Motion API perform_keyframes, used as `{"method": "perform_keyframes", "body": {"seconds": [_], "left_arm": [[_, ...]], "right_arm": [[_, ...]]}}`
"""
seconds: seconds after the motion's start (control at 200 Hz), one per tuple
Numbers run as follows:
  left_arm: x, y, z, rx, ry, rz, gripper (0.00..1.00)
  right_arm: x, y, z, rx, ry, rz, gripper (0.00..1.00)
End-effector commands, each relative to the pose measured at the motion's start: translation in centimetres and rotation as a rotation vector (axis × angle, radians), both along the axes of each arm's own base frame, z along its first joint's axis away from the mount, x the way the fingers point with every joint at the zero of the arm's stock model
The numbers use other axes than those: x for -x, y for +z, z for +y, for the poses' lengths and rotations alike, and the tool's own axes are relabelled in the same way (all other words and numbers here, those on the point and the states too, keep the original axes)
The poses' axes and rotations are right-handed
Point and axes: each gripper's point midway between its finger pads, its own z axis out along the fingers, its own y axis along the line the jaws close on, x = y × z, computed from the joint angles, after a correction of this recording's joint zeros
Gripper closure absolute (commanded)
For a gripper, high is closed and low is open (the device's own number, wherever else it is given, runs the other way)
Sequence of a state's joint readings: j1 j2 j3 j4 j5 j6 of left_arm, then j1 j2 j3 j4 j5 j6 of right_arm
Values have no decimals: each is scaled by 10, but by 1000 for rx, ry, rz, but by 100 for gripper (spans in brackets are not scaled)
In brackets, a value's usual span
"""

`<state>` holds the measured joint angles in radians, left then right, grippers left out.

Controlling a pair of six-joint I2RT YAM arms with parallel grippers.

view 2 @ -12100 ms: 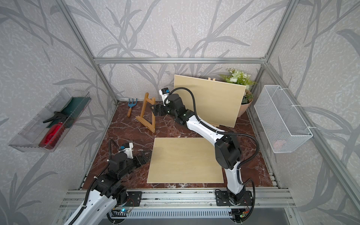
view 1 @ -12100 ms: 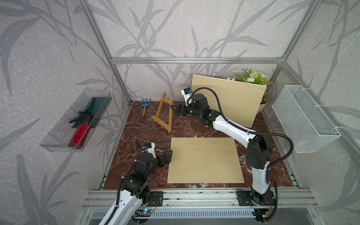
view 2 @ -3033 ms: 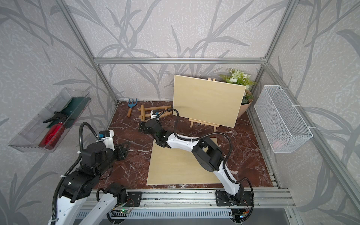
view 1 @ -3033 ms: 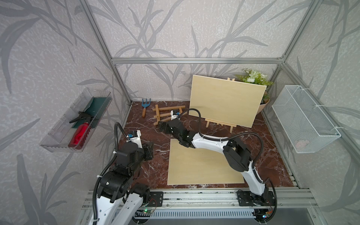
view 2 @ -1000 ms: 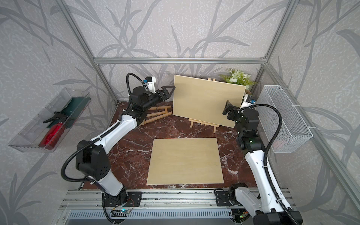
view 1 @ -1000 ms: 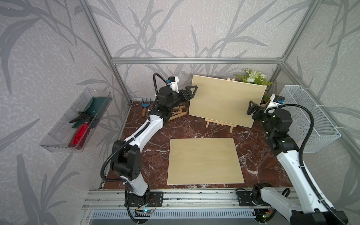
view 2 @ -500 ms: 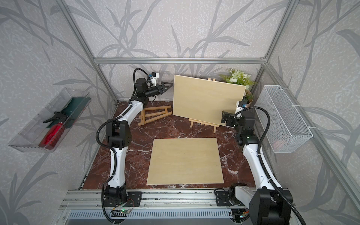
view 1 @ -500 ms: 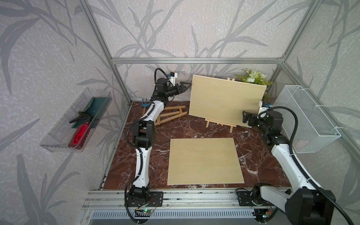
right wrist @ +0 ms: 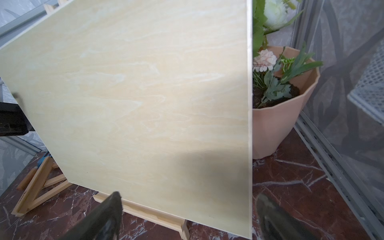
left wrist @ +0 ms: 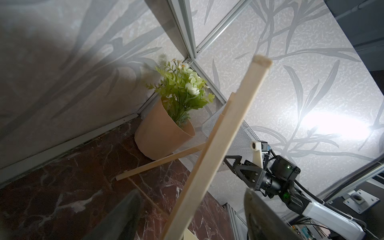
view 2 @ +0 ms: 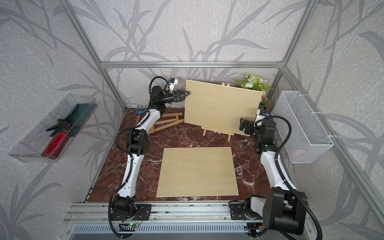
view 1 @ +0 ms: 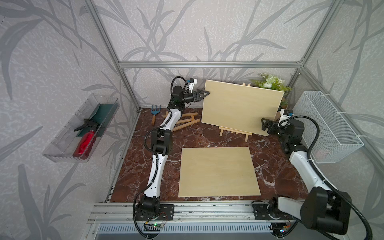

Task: Disassemble the easel
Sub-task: Pick up the drawing board from the easel.

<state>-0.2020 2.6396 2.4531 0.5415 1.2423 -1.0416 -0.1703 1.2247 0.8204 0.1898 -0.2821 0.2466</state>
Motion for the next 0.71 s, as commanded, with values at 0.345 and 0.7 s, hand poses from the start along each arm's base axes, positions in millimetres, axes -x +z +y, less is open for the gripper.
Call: {"method": "perform_keyframes", "body": {"seconds": [0.345,0.7], "left_arm": [[44,17,-10,31,-173,-100,59],[60,9,-5,46,-212,-134,78]], "right_arm": [[-18,-1,14,-48,88,-52,1],[-23,-1,23,-70,137,-72,1]]}}
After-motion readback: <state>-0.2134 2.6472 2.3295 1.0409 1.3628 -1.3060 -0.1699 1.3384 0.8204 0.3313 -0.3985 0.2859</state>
